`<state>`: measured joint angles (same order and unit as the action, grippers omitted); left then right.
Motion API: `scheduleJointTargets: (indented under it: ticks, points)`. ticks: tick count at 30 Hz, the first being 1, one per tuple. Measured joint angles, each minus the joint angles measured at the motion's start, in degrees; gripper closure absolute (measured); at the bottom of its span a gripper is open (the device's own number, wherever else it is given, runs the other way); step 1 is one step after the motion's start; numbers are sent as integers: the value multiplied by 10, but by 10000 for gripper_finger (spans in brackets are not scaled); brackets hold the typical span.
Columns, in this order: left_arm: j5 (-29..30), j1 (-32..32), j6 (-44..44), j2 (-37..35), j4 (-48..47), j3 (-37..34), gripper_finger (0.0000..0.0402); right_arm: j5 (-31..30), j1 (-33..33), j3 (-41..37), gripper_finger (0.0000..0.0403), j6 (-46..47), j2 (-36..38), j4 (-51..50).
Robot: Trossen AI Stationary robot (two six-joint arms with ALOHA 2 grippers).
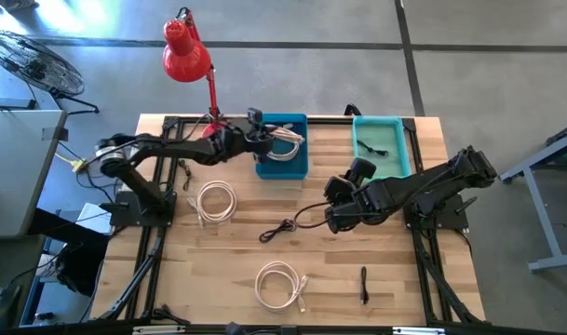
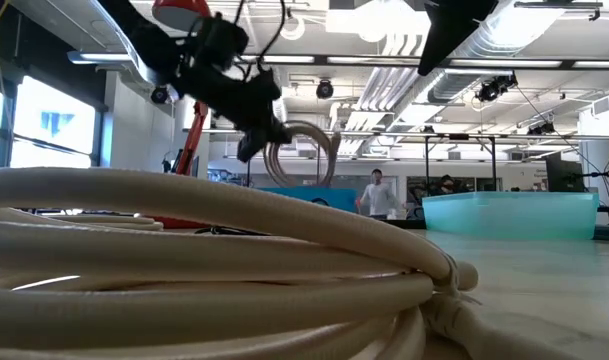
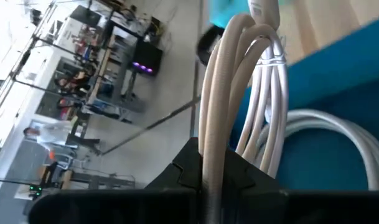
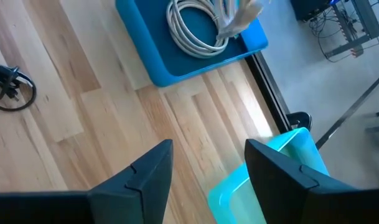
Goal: Pick & Place USB Port
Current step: Put the brown HDMI cable in the green bin
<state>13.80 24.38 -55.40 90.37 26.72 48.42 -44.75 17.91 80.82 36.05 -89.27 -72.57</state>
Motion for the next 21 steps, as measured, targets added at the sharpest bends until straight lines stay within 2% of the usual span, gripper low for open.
scheduleJointTargets:
  ticks: [8,14,16,21]
  points:
    - [4,0,-13,63,14,1,390,-1,0,0,210,0,0,4]
    - [-105,0,14,64,-47,1,359,-1,0,0,210,0,0,4]
    - [-129,0,45,62,-65,1,352,-1,0,-6,210,0,0,9]
    - [-163,0,59,61,-101,2,346,3,-1,-51,210,-2,0,24]
